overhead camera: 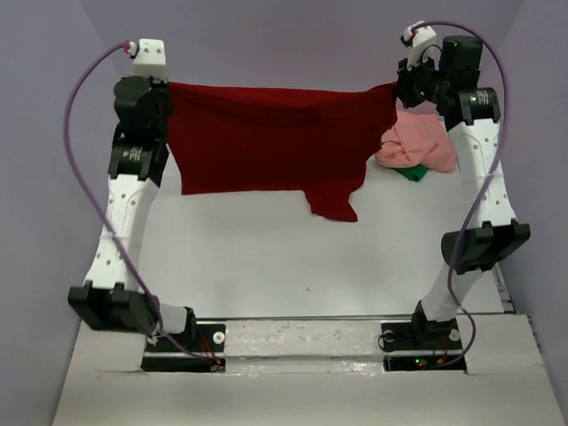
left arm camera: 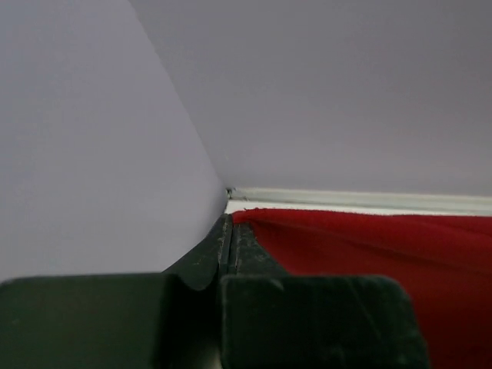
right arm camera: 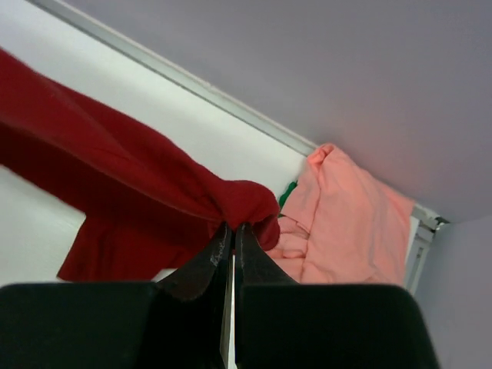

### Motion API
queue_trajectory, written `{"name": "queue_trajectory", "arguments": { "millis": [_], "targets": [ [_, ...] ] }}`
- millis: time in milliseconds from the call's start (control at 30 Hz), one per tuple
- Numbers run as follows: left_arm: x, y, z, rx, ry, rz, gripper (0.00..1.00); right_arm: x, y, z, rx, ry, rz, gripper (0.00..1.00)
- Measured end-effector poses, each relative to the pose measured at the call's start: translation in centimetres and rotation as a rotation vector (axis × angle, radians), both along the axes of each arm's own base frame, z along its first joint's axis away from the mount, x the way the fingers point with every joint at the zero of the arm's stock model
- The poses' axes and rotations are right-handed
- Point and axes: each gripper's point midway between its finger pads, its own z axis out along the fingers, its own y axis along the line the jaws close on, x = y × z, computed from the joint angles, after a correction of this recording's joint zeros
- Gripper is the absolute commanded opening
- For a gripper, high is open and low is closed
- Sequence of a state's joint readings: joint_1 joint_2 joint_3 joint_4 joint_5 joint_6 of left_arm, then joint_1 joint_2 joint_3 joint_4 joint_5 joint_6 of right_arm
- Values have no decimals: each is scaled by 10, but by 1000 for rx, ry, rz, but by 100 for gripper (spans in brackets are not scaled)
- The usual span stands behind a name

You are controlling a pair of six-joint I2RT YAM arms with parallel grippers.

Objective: Fold and stack the t-shirts
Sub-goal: Flatten out the tshirt

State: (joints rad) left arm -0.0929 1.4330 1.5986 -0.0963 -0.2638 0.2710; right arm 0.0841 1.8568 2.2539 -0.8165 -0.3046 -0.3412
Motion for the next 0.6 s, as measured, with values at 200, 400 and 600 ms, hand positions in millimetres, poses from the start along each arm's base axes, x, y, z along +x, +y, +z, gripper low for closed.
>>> {"name": "queue_trajectory", "arguments": {
  "millis": [200,400,600],
  "targets": [
    [-97,14,96,-9,-249,28,0,-87,-5,98,22,-227,10,0],
    [-151,12,68,-11,-222,-16,0,-162,-13,115,23,-298,5,0],
    [-167,11,30,-2,-128,-45,0,-188,-24,103,16,-290,-30,0]
  ]
}}
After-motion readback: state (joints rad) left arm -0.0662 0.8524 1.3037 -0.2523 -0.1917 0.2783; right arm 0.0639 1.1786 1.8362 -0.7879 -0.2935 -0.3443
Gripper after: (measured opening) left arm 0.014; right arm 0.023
